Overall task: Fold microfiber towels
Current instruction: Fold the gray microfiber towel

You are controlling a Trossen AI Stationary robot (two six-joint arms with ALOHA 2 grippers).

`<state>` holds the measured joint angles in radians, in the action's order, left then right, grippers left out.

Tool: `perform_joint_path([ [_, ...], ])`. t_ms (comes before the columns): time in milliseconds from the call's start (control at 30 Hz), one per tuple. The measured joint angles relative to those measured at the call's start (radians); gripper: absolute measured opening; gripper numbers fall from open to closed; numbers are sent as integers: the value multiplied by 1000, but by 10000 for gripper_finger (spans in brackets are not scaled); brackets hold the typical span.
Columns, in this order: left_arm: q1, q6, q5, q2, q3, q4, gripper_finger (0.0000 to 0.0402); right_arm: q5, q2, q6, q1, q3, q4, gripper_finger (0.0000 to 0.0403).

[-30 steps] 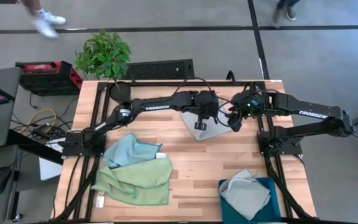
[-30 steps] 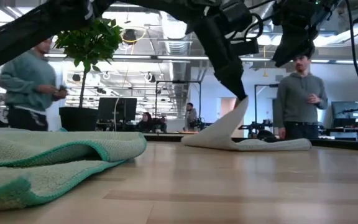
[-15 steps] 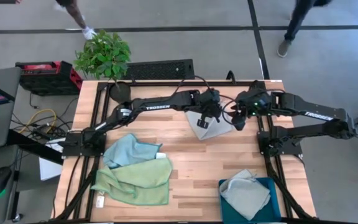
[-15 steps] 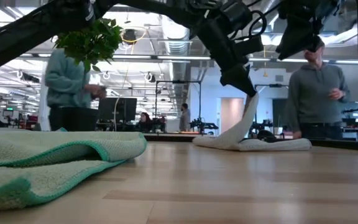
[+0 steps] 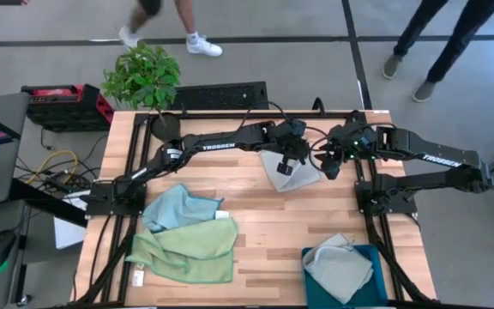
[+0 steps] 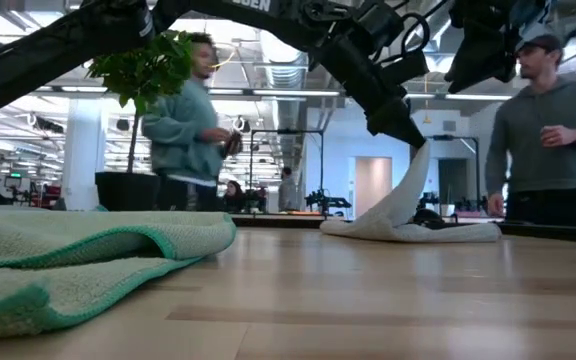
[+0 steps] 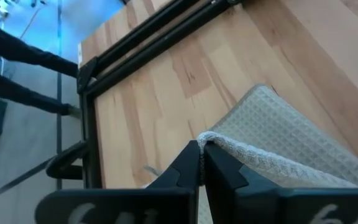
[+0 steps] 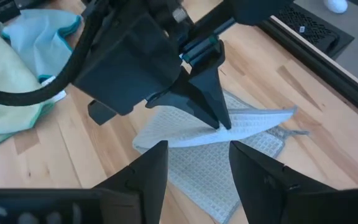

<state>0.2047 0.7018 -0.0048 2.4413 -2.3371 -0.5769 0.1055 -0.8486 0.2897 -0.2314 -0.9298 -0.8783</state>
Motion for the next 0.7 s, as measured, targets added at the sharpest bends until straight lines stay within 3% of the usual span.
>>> perform_joint_path([
  [400, 0, -30, 0, 9, 0, 37, 49, 0, 0, 0, 0, 0, 0, 195],
  [700, -10, -171, -51, 54, -6, 74, 106, -1, 0, 0, 0, 0, -4, 195],
])
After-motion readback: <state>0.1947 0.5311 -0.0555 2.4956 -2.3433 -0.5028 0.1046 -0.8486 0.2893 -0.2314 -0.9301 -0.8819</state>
